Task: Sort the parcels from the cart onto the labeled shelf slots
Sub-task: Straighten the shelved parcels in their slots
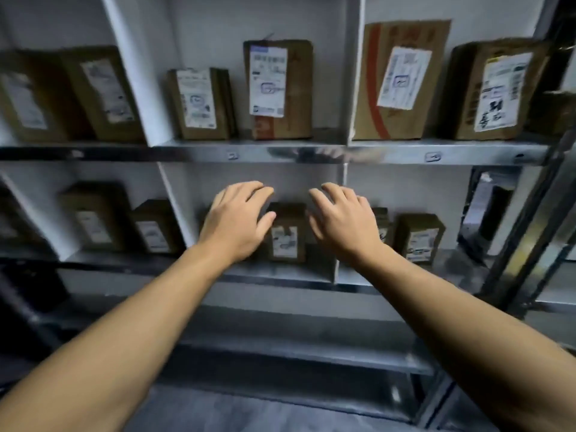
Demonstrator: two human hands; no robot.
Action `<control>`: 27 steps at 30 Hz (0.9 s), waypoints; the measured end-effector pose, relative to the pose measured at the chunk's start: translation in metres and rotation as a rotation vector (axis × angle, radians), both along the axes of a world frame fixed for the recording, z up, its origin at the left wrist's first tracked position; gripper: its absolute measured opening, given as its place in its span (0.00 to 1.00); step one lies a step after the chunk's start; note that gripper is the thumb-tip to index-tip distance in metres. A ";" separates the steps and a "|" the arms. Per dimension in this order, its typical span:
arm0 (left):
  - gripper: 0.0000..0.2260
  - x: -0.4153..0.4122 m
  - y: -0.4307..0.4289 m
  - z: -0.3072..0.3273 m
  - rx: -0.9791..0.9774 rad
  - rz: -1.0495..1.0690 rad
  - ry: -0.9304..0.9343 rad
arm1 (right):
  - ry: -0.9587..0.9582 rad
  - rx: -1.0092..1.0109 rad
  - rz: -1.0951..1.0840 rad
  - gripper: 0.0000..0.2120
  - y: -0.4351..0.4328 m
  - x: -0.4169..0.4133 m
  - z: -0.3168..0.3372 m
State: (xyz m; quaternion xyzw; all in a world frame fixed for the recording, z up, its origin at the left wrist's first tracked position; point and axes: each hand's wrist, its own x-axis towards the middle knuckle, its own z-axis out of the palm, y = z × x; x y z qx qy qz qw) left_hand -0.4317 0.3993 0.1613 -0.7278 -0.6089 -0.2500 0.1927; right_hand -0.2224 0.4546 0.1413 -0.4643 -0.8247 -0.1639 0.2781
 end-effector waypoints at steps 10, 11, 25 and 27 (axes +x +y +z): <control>0.21 -0.161 -0.139 -0.088 -0.282 0.475 -0.069 | -0.147 -0.214 0.363 0.19 -0.079 -0.199 -0.075; 0.21 -0.174 -0.147 -0.095 -0.297 0.514 -0.092 | -0.166 -0.231 0.392 0.20 -0.082 -0.216 -0.082; 0.22 -0.371 -0.109 -0.116 -0.365 0.736 -0.101 | -0.265 -0.356 0.579 0.17 -0.021 -0.453 -0.115; 0.22 -0.398 -0.108 -0.116 -0.349 0.786 -0.111 | -0.279 -0.370 0.603 0.17 -0.015 -0.484 -0.113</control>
